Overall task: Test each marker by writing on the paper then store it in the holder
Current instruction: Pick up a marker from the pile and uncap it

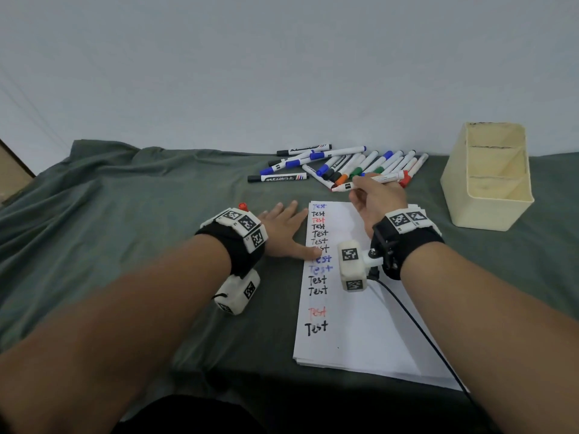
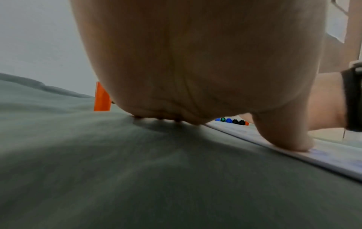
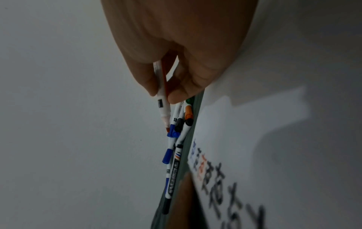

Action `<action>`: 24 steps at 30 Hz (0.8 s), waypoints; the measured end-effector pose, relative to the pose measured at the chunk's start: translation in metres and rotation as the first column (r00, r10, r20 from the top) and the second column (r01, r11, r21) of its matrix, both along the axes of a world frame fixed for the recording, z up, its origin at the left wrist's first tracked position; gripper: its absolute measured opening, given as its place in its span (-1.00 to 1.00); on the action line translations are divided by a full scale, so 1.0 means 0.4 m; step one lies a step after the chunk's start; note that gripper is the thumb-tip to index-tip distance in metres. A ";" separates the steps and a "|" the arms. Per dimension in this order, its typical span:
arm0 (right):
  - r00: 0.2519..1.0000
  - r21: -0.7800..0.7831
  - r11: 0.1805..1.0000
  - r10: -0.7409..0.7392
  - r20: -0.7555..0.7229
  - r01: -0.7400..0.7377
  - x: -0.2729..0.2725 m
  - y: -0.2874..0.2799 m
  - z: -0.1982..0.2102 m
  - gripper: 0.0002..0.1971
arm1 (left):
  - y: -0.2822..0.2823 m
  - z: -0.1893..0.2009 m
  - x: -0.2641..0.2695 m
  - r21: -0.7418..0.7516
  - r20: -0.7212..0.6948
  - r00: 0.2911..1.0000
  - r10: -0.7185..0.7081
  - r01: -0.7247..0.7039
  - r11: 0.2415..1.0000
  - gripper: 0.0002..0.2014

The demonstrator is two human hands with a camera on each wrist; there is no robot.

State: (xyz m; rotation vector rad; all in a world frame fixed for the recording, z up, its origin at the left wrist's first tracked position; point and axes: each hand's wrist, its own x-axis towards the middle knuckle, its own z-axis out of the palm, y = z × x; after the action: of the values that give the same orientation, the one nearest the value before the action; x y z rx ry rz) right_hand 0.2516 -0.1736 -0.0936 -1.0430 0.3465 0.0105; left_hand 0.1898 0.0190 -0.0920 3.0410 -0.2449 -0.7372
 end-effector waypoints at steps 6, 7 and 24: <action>0.992 -0.223 0.974 0.068 0.111 -0.042 0.022 -0.007 -0.031 -0.89 | -0.006 -0.013 0.001 -0.004 -0.035 0.999 0.008 -0.008 1.000 0.15; 0.990 -0.256 0.966 0.072 0.125 -0.037 0.023 -0.008 -0.038 -0.91 | -0.008 -0.012 0.002 0.001 -0.050 0.999 0.005 -0.005 1.000 0.12; 0.979 -0.593 0.804 0.154 0.137 -0.044 0.032 -0.023 -0.069 -0.87 | -0.017 -0.014 0.005 0.000 -0.093 0.994 0.052 -0.052 0.999 0.09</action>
State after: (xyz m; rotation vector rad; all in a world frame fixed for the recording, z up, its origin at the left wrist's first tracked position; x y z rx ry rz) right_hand 0.2644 -0.1827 -0.1210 -1.6712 0.1241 -0.1034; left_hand 0.1918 0.0122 -0.0977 2.9878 -0.1650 -0.8716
